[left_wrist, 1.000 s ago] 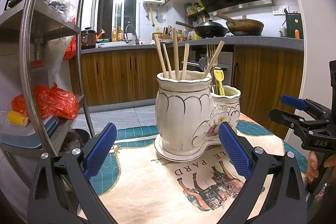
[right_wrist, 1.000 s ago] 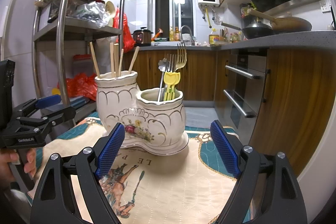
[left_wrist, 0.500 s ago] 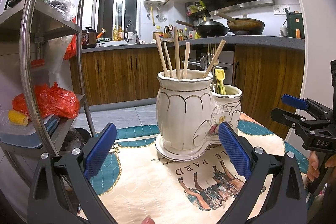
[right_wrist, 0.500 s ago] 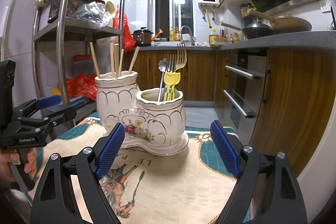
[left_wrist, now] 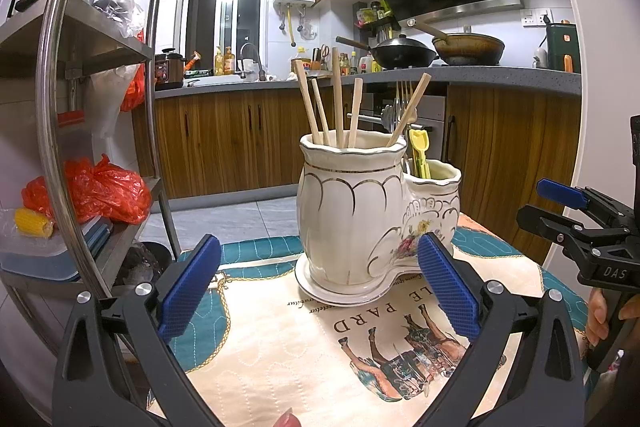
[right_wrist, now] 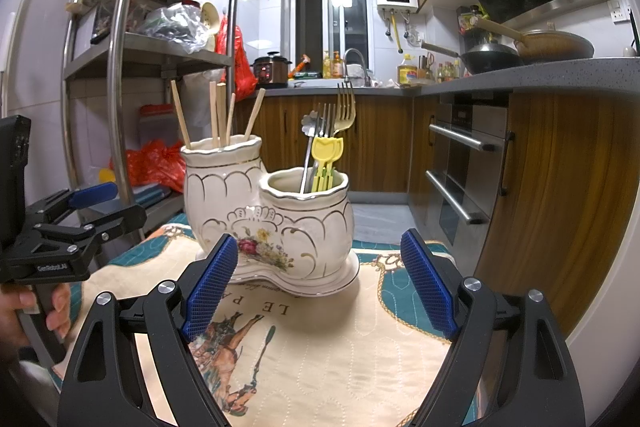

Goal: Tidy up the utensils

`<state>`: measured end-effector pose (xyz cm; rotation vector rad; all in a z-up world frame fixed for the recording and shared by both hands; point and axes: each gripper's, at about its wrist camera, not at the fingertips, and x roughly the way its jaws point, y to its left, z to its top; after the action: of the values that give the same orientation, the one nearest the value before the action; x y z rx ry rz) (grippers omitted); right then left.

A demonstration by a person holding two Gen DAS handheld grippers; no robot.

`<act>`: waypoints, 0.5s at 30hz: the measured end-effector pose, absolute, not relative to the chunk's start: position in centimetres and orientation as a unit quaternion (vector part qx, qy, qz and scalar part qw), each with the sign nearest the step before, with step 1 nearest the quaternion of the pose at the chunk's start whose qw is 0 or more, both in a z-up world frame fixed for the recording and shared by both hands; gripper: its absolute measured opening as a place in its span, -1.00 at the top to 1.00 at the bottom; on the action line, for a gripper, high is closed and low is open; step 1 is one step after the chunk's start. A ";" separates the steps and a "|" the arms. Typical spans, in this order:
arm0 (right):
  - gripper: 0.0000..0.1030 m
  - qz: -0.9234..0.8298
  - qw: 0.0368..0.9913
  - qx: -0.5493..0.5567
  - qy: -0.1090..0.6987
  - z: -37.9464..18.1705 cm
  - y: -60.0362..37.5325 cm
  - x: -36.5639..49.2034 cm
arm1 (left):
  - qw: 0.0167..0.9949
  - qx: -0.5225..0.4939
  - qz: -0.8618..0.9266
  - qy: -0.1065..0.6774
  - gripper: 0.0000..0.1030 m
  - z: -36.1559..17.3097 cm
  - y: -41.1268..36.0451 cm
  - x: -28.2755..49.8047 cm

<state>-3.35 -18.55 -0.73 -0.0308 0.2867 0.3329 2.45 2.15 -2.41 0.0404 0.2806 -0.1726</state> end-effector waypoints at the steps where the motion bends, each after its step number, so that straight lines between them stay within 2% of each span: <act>1: -0.63 0.165 0.976 -0.016 0.142 -0.7 -18.6 -3.4 | 0.986 0.020 -0.085 0.139 -0.89 -2.4 2.2 2.4; 15: -0.63 0.165 0.976 -0.016 0.142 -0.7 -18.5 -3.4 | 0.986 0.020 -0.083 0.143 -0.89 -2.8 2.1 2.6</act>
<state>-3.37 -18.53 -0.74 -0.0316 0.2855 0.3325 2.64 2.14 -2.79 0.0407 0.2878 -0.1669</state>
